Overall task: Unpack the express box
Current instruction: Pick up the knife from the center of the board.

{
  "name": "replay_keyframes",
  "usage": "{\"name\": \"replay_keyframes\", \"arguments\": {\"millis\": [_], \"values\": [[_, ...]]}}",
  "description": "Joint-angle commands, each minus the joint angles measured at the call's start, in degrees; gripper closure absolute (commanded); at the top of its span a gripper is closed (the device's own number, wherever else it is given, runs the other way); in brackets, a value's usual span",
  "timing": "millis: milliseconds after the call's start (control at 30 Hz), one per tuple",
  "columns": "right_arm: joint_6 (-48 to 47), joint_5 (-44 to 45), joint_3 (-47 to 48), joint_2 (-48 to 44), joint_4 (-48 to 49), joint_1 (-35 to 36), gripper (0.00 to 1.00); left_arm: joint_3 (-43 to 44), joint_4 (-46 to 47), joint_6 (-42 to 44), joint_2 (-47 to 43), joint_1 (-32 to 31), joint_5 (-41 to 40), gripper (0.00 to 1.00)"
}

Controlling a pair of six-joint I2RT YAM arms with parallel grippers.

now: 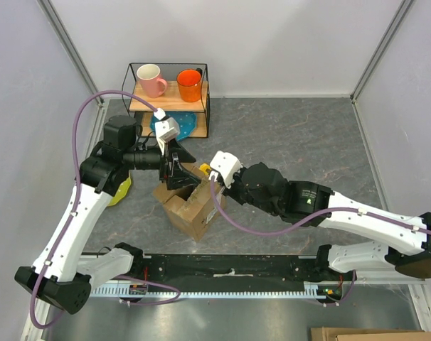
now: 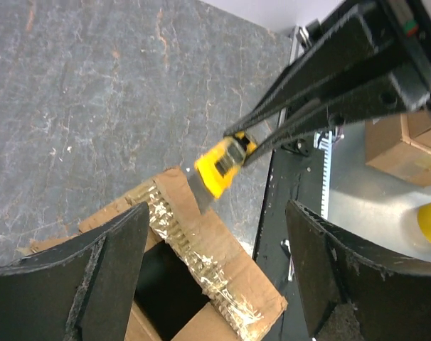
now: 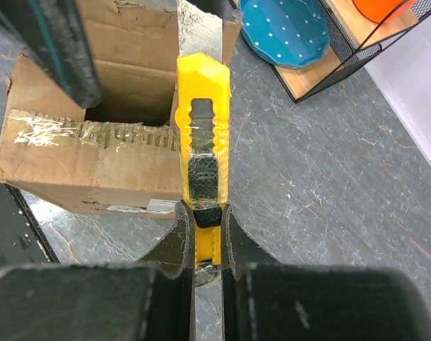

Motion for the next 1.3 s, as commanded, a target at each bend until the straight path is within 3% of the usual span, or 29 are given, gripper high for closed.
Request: {"name": "replay_keyframes", "arguments": {"millis": [0, 333, 500, 900, 1100, 1233, 1267], "values": [[-2.1, 4.3, 4.1, 1.3, 0.0, 2.5, 0.97, 0.2, 7.9, -9.3, -0.9, 0.0, 1.9, 0.16], [-5.0, 8.6, 5.8, 1.8, -0.4, 7.3, 0.97, 0.9, 6.7, -11.2, 0.4, 0.0, 7.5, 0.17], [-6.5, 11.1, 7.0, 2.7, -0.7, 8.6, 0.97, 1.2, 6.6, -14.5, 1.5, 0.0, 11.6, 0.25], [-8.4, 13.6, 9.9, 4.7, -0.8, 11.6, 0.97, 4.0, 2.0, -12.5, 4.1, 0.4, 14.8, 0.66], [-9.3, 15.4, 11.1, 5.2, -0.8, 13.0, 0.97, 7.0, -3.1, -8.9, 6.5, 0.5, 16.1, 0.98], [-9.5, 16.1, 11.0, 5.1, -0.6, 13.2, 0.94, 8.1, -5.1, -7.4, 7.3, 0.9, 17.5, 0.98], [-9.4, 16.4, 10.7, 4.9, -0.5, 13.1, 0.88, 8.3, -5.1, -7.4, 7.4, 1.0, 17.5, 0.98]]}}
